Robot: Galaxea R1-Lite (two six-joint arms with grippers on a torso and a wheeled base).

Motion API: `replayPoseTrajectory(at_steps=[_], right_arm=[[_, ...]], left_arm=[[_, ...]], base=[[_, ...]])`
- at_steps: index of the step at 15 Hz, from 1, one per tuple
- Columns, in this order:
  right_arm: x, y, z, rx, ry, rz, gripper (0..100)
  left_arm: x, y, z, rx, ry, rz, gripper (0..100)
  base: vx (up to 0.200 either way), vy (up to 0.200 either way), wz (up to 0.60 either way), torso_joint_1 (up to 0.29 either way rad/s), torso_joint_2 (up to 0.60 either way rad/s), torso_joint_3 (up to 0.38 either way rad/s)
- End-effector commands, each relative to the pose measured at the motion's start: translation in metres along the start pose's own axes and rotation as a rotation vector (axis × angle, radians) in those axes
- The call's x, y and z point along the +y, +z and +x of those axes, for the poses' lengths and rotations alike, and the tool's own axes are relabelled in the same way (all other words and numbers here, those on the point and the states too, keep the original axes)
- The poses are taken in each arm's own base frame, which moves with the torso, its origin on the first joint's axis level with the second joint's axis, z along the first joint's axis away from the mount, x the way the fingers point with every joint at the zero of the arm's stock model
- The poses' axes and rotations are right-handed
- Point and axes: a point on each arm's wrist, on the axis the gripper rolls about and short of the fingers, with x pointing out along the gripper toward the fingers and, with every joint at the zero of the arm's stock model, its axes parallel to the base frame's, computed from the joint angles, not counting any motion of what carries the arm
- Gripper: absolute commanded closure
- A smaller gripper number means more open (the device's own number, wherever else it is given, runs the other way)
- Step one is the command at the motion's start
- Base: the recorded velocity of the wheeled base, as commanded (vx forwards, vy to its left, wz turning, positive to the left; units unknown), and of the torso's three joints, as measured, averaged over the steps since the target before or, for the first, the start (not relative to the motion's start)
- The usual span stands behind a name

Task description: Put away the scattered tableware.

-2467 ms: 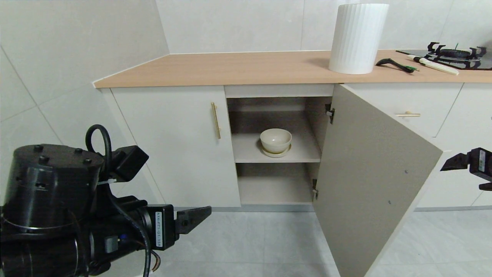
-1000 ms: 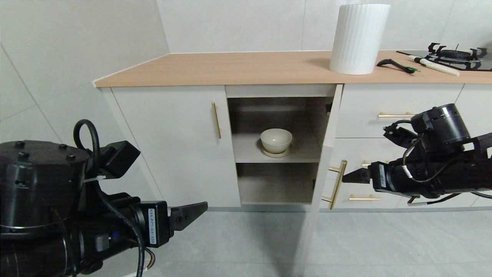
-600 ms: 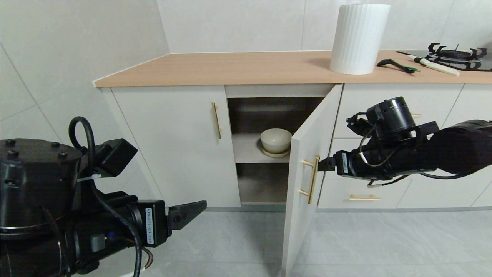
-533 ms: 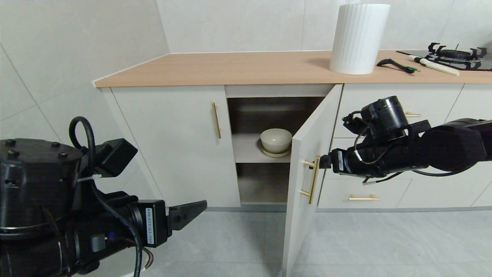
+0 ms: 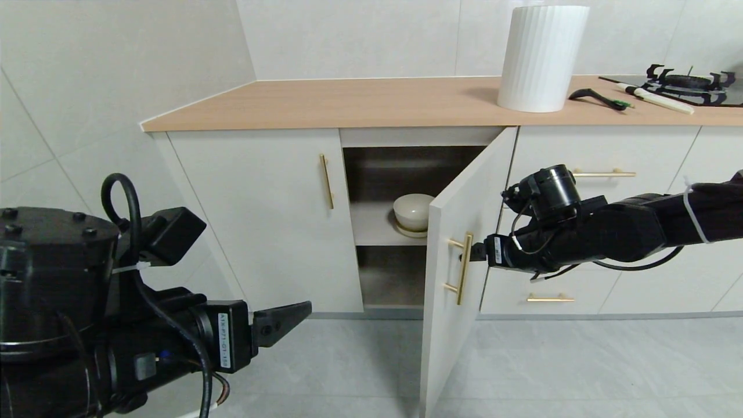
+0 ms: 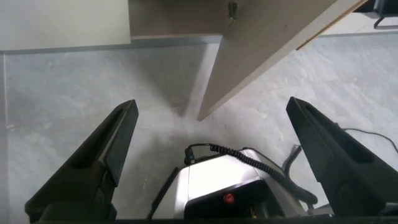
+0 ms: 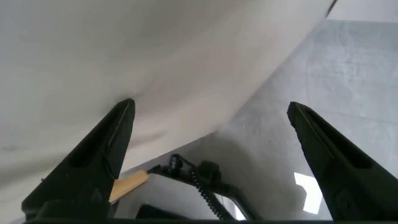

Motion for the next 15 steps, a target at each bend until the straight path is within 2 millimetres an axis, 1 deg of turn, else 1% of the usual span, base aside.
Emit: replayPoseTrajectory(at_steps=[1,5,9,13,15], right_arm=[[-0.001,-0.001,0.005,-0.004,-0.007,0.003,0],[0.0,0.002,0.01,-0.051,-0.014,0.03,0],[-0.001,0.004,0.024,-0.114,-0.04,0.066,0],[-0.001,0.013,0.048,-0.256,-0.06,0.158,0],[-0.001,0.015,0.055,-0.291,-0.082,0.174,0]], left_arm=[[0.001,-0.001,-0.001,0.0,0.001,0.002,0],[0.001,-0.001,-0.001,0.0,0.002,0.005,0],[0.001,0.0,-0.002,-0.004,0.0,0.006,0],[0.001,0.0,-0.002,-0.006,0.0,0.006,0],[0.001,0.0,-0.002,-0.006,0.0,0.006,0]], base=[[0.0,0.0,0.0,0.0,0.0,0.0],[0.2,0.0,0.0,-0.002,0.0,0.004],[0.2,0.0,0.0,0.007,0.01,0.002],[0.0,0.0,0.0,0.0,0.0,0.0],[0.0,0.0,0.0,0.0,0.0,0.0]])
